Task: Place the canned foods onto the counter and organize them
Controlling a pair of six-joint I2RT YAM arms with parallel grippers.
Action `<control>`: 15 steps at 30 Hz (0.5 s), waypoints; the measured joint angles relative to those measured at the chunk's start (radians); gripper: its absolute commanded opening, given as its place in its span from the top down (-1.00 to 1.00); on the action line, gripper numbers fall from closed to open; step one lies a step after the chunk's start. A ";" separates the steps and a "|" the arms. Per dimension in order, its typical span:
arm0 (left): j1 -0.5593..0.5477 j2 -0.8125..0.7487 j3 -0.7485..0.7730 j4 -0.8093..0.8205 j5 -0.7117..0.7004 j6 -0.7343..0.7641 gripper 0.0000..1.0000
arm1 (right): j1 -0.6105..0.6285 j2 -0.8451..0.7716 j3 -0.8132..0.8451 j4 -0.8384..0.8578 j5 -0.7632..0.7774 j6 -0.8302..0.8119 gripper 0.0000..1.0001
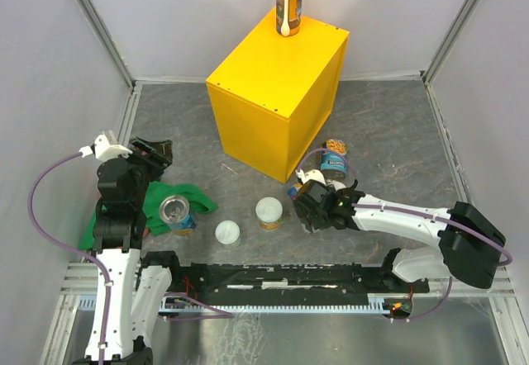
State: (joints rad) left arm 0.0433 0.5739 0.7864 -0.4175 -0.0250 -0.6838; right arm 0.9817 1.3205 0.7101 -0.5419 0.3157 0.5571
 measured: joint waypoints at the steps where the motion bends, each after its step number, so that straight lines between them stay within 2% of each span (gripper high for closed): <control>1: 0.000 0.000 0.000 0.000 0.000 0.000 -0.39 | 0.000 0.000 0.000 0.001 0.001 -0.003 -0.48; 4: 0.000 0.000 0.000 0.000 -0.001 0.001 -0.39 | 0.000 -0.002 0.001 0.002 0.004 -0.007 -0.15; 8: 0.000 0.000 0.000 0.000 -0.001 0.001 -0.39 | 0.000 -0.039 0.024 -0.014 0.021 -0.016 -0.05; 15: 0.000 0.000 0.000 0.000 0.000 0.000 -0.39 | 0.000 -0.076 0.093 -0.068 0.017 -0.047 -0.02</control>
State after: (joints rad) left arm 0.0433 0.5743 0.7860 -0.4175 -0.0254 -0.6834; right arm 0.9817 1.2446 0.8032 -0.6102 0.3328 0.5102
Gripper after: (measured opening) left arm 0.692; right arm 0.516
